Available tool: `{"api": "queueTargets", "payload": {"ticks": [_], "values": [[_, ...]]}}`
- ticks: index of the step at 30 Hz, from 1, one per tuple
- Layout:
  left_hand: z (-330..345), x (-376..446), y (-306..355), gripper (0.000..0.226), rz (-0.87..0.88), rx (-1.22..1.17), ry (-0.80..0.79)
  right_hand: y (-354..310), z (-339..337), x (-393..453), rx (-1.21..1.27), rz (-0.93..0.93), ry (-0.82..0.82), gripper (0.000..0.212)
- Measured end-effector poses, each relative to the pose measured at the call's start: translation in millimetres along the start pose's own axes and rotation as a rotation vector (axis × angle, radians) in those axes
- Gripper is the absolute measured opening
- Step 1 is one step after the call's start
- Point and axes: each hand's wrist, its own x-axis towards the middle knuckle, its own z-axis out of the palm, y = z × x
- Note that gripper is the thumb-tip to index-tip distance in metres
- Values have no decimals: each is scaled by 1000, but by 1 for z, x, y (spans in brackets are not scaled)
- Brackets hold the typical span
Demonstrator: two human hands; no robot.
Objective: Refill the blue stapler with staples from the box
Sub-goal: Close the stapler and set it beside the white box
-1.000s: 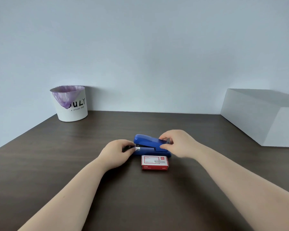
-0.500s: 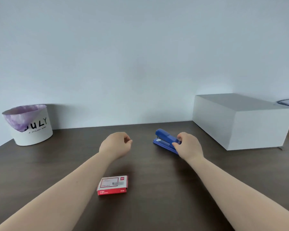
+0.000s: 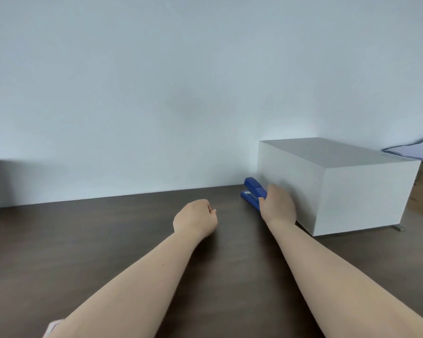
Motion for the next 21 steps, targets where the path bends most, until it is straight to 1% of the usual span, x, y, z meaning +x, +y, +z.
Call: {"api": "queueTargets", "payload": {"ticks": [4,8,11,14,18,21], "values": [[18,16,4,20,-4,22,32,4,9,22,-72,-23,26,13],[27,27,5,20,1,53,43,3,11,27,-130,-114,18,21],[30,33,6,19,12,83,31,2,16,30,-191,-171,17,24],[31,35,6,19,14,96,27,2,22,36,-215,-199,-12,23],[31,34,7,19,23,102,26,1,23,38,-313,-251,-42,25],[30,32,7,19,28,92,27,1,26,37,-322,-233,-64,28]]}}
